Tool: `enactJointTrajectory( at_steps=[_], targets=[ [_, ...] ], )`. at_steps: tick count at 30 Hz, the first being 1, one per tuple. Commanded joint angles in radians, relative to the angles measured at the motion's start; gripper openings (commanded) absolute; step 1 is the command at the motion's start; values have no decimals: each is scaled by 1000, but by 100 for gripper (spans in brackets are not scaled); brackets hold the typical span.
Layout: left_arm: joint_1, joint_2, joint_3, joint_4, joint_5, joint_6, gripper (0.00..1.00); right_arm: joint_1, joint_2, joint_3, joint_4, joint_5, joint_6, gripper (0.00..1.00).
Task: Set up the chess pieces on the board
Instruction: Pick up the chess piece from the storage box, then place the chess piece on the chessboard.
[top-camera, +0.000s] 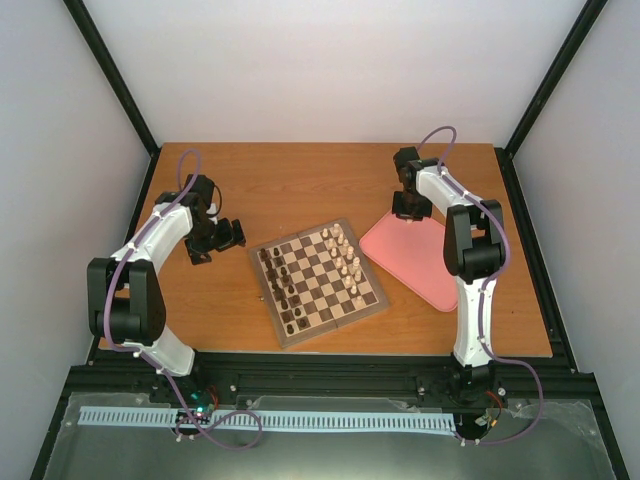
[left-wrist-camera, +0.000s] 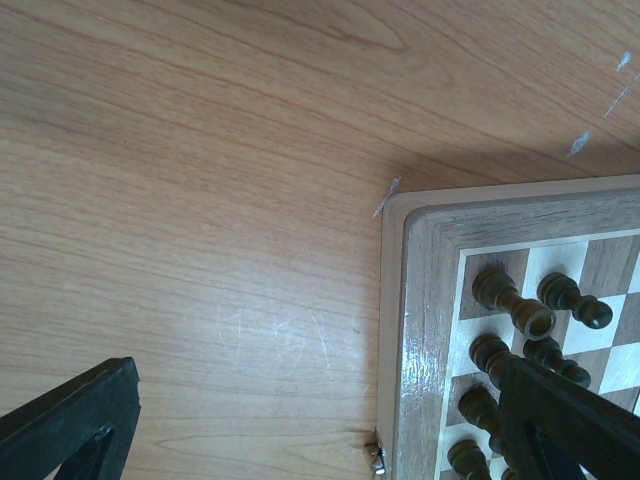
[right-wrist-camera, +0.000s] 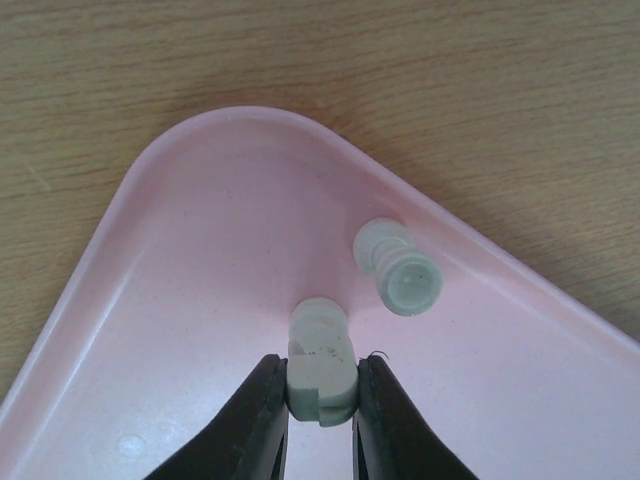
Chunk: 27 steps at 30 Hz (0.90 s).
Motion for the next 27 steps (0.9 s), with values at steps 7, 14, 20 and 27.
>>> enactJointTrajectory(
  at_steps=[7,14,20,27],
  targets=[
    [-6,-21,28,-10,-7,15,100,20,-181,-112,0,-19,18,8],
    [-5,-33,24,-5,-2,15,100,147,-404,-252,-91,-79,15,8],
    [-6,-43,23,0,5,15,100,301,-527,-400,-147,-108,37,7],
    [-5,-47,28,2,9,14,100,421,-545,-498,-115,-153,69,7]
  ],
)
